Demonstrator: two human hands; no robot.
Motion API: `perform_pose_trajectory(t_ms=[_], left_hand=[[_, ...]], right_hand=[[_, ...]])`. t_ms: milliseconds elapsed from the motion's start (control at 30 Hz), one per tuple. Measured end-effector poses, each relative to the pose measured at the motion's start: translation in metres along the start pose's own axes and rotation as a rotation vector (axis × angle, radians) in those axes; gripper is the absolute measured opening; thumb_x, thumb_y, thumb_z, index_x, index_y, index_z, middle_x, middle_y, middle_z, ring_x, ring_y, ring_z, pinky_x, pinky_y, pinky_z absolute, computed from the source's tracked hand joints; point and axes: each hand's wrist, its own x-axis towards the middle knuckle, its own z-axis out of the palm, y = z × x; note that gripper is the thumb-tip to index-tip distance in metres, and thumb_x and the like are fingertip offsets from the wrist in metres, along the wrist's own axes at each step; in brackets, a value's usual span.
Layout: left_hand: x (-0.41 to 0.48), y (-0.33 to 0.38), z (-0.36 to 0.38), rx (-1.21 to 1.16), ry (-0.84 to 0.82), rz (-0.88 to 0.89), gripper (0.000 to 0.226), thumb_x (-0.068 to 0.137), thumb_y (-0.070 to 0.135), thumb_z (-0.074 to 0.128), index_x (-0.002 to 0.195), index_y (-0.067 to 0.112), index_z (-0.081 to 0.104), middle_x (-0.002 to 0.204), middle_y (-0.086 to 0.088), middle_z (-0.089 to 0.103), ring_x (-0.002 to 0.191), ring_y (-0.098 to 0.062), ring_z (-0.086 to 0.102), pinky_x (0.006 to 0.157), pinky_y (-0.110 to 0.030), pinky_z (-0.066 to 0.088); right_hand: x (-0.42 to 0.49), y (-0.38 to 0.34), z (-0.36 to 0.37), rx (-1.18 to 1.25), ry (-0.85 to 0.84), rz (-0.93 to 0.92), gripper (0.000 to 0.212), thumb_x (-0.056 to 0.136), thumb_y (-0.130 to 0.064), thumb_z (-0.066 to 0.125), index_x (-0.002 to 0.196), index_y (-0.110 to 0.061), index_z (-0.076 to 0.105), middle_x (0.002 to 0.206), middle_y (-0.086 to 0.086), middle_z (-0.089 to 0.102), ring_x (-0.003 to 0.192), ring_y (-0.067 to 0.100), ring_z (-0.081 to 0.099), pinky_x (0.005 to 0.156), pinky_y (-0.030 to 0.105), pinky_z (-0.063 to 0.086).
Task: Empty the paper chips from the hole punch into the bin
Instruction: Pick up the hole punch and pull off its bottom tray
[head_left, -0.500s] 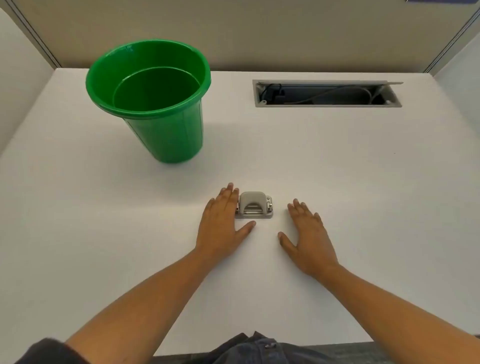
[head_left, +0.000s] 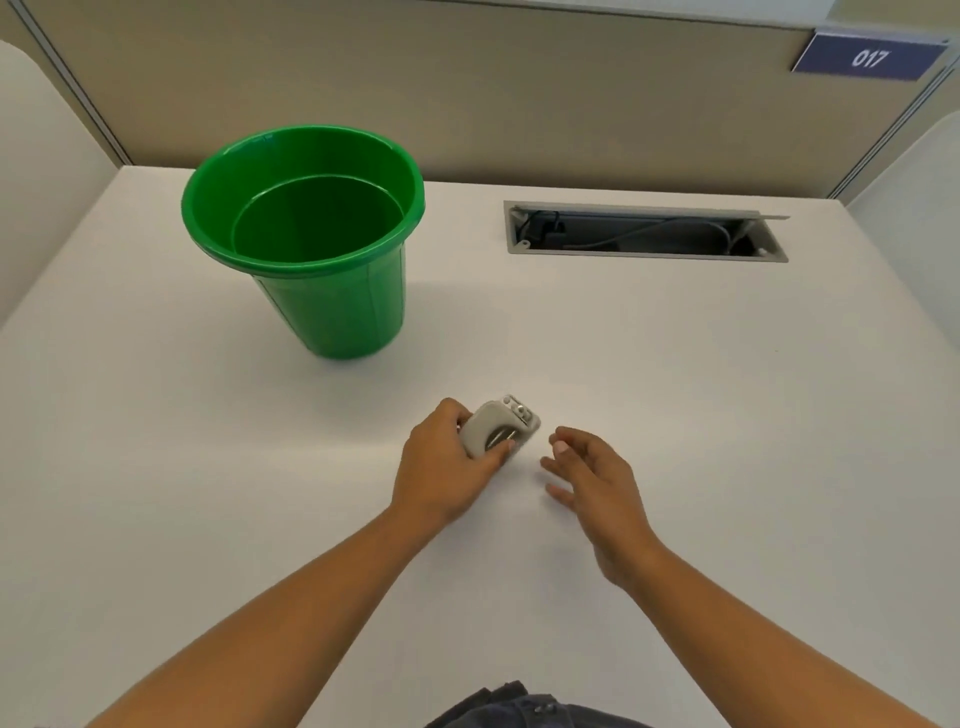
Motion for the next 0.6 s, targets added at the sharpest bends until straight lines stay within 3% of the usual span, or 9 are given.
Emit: perform_pose_trajectory(t_ms=[133,200,367,467,600], left_hand=[[-0.039,0.027,-0.015,-0.166,0.075,-0.056,0.047,0.055,0.066,0.076,0.065,0.026,0.053,0.059,0.008,0.064,0.051,-0.008,0.060,0.039,-0.017,0.044],[-0.052,0.041,-0.022,-0.215,0.099,-0.059,0.047,0.055,0.068,0.074,0.062,0.027,0.052,0.062,0.012,0.064,0.053,-0.004,0.059,0.039,-0.012,0.042],[-0.065,0.059,-0.038,0.003,0.190,0.060,0.050,0.069,0.084,0.049,0.072,0.034,0.049,0.075,0.017,0.053,0.070,-0.005,0.054,0.050,-0.019,0.041],[-0.070,0.063,-0.042,0.001,0.188,0.086,0.047,0.079,0.083,0.033,0.081,0.038,0.046,0.084,0.016,0.049,0.067,-0.005,0.058,0.049,-0.017,0.042],[-0.074,0.071,-0.045,-0.095,0.261,0.058,0.043,0.085,0.077,0.033,0.082,0.036,0.044,0.077,0.014,0.058,0.065,-0.005,0.060,0.050,-0.027,0.051]], right_hand=[[-0.022,-0.028,0.015,0.239,-0.314,0.077,0.043,0.096,-0.056,0.041,0.125,-0.035,0.064,0.126,0.001,0.070,0.112,0.025,0.068,0.086,0.048,0.058],[-0.031,-0.039,0.022,0.329,-0.386,0.131,0.054,0.090,-0.064,0.036,0.127,-0.035,0.063,0.122,0.005,0.072,0.111,0.027,0.069,0.080,0.045,0.058],[-0.048,-0.058,0.036,0.369,-0.433,0.126,0.055,0.086,-0.066,0.032,0.127,-0.045,0.061,0.120,0.005,0.073,0.107,0.023,0.070,0.073,0.036,0.058],[-0.052,-0.062,0.040,0.303,-0.432,0.091,0.052,0.086,-0.066,0.030,0.125,-0.050,0.061,0.118,0.000,0.074,0.107,0.022,0.070,0.079,0.036,0.057],[-0.057,-0.065,0.047,0.304,-0.449,0.099,0.049,0.086,-0.065,0.035,0.121,-0.047,0.064,0.117,-0.005,0.075,0.110,0.018,0.068,0.087,0.035,0.054]])
